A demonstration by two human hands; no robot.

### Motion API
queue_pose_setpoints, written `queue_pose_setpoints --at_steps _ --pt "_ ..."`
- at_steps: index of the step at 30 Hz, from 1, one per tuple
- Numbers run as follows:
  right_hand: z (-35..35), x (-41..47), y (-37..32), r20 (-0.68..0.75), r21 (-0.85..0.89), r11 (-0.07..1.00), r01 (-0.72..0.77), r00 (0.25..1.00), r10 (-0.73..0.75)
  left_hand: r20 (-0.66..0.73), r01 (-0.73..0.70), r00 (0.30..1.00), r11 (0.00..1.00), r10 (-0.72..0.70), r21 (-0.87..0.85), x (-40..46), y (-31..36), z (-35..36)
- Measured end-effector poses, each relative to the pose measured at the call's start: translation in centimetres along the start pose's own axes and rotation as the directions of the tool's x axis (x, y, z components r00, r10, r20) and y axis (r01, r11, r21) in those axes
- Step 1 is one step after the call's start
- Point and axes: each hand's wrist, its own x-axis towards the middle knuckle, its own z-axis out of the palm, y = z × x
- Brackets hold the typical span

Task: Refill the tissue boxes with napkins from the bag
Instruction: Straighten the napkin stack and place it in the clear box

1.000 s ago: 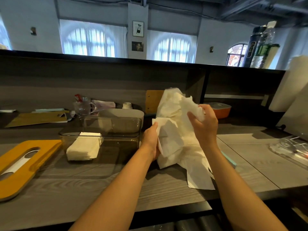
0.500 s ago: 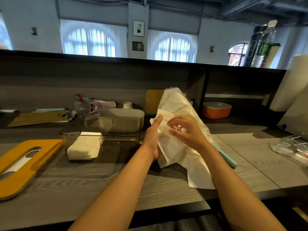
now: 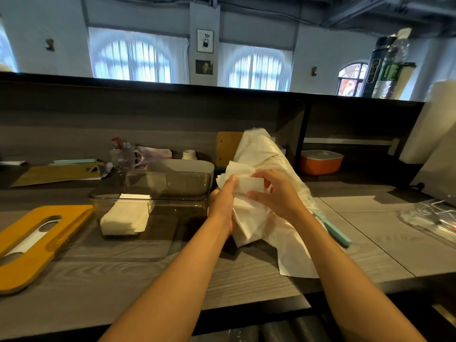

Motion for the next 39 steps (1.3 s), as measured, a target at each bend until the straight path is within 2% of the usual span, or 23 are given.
queue_pose_setpoints --at_steps 3,9,14,18,23,26,28,31,34,39 --pt "0.0 0.0 0.0 -0.011 0.032 0.999 -0.031 0.999 0.032 -0.011 -0.003 1.000 1.000 0.003 0.017 0.3 -0.2 -0.1" --pt "-0.5 0.2 -0.1 -0.060 0.313 0.940 -0.133 0.985 0.159 -0.076 0.011 0.997 0.999 -0.008 0.046 0.6 -0.1 -0.1" --pt "-0.8 0.2 -0.2 -0.121 0.543 0.807 -0.234 0.929 0.351 -0.064 0.025 0.998 1.000 -0.025 0.005 0.8 -0.1 -0.2" --pt "-1.7 0.0 -0.3 -0.171 0.703 0.686 -0.186 0.893 0.417 -0.061 0.034 0.998 0.999 -0.032 0.020 1.1 -0.3 -0.3" --pt "-2.0 0.1 -0.3 -0.265 0.741 0.658 -0.131 0.844 0.466 -0.061 0.042 0.997 0.999 -0.042 0.001 1.0 -0.3 -0.3" --pt "-2.9 -0.2 -0.5 -0.236 0.842 0.533 -0.086 0.829 0.507 -0.039 0.043 0.998 0.999 -0.043 -0.001 1.0 -0.3 -0.3" --pt "-3.3 -0.3 -0.8 -0.198 0.866 0.494 -0.078 0.853 0.483 -0.018 0.035 0.999 0.999 -0.035 0.005 1.0 -0.4 -0.3" --pt "-3.0 -0.2 -1.2 -0.183 0.838 0.537 -0.096 0.878 0.443 0.005 0.022 1.000 1.000 -0.023 0.020 0.8 -0.5 -0.2" --pt "-2.9 -0.3 -1.5 -0.267 0.789 0.611 -0.063 0.861 0.433 0.022 0.022 1.000 0.999 -0.022 0.029 0.5 -0.2 0.1" --pt "-2.9 -0.3 -1.5 -0.235 0.800 0.596 -0.072 0.876 0.421 0.092 0.045 0.995 0.999 -0.046 0.012 0.0 0.1 0.2"
